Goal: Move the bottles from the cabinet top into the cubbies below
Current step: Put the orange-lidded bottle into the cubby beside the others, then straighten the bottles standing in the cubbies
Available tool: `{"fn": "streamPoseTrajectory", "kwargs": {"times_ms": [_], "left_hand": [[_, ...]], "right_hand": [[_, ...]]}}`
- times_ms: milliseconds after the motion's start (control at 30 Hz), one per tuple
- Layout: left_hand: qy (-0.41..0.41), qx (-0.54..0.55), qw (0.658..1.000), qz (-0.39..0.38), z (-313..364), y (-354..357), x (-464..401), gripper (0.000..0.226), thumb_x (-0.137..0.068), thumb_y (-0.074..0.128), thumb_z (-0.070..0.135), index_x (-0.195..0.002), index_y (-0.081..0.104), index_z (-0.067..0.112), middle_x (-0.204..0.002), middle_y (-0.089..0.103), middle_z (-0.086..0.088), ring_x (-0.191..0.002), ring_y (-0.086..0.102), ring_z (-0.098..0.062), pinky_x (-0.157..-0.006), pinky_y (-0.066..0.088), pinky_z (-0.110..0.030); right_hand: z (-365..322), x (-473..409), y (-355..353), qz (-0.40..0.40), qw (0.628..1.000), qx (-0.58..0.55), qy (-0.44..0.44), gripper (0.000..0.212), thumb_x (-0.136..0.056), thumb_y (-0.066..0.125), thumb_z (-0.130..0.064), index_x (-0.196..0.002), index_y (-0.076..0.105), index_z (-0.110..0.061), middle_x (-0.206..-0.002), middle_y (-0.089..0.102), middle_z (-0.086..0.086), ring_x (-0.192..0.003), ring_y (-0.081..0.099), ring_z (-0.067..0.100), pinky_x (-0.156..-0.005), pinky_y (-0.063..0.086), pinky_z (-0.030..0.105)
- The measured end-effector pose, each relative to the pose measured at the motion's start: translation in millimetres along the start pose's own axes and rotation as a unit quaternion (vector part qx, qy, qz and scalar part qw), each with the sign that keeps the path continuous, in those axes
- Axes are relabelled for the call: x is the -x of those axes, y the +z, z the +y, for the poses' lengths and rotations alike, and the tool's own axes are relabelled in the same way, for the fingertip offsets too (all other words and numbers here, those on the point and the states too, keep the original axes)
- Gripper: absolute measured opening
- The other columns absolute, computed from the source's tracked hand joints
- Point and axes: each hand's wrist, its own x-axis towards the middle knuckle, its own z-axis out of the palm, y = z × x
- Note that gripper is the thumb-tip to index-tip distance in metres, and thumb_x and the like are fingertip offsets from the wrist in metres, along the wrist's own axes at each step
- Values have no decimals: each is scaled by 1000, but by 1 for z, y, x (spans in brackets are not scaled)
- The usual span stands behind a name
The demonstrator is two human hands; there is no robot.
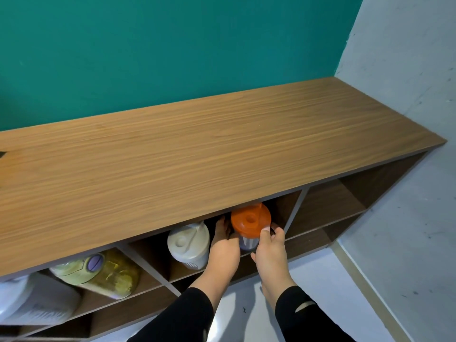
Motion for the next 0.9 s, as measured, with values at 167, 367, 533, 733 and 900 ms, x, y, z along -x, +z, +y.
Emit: {"fn": "streamPoseTrajectory", "kwargs": {"times_ms": [167, 367, 533, 733, 900], "left_hand": [[7, -31, 999, -13, 0, 0, -8, 47, -101, 46, 10, -147, 44, 18, -139, 60, -8, -127, 59, -26, -67, 43, -9], [34, -1, 999, -15, -6, 2, 12, 64, -97, 45, 1, -154, 30, 27, -134, 58, 1, -104, 51, -8, -89, 39, -18], [18, 37, 999, -2, -1, 5, 10, 66, -98, 46, 5, -157, 23, 26, -112, 60, 15, -90, 54, -2, -79, 40, -15], [-9, 21, 1000, -6, 3, 5, 15, 65, -98, 47, 9, -156, 26, 28, -125, 61, 6, -113, 58, -13, -94, 43, -21], [-32, -10, 999, 22, -6, -5, 27, 19, -97, 45, 9, -111, 58, 8, -82, 59, -7, -73, 57, -16, -68, 48, -29]], "right_hand": [[5, 0, 5, 0, 1000, 14, 7, 47, -101, 34, -50, -146, 32, -34, -132, 52, 4, -122, 54, 29, -105, 48, 53], [2, -11, 0, -41, 998, -9, 43, 27, -103, 33, -34, -126, 47, -32, -132, 53, 5, -123, 51, 28, -112, 39, 54], [1, -12, 0, -19, 999, -23, 39, 44, -104, 32, -38, -148, 31, -31, -123, 45, 0, -119, 48, 25, -112, 39, 52], [2, -13, -2, -24, 998, -6, 50, 49, -103, 32, -44, -150, 32, -32, -147, 47, 7, -132, 46, 29, -113, 38, 52], [3, -5, -4, -52, 986, 63, 148, 43, -106, 35, -35, -137, 50, -9, -129, 61, 17, -115, 61, 33, -93, 56, 47]]}}
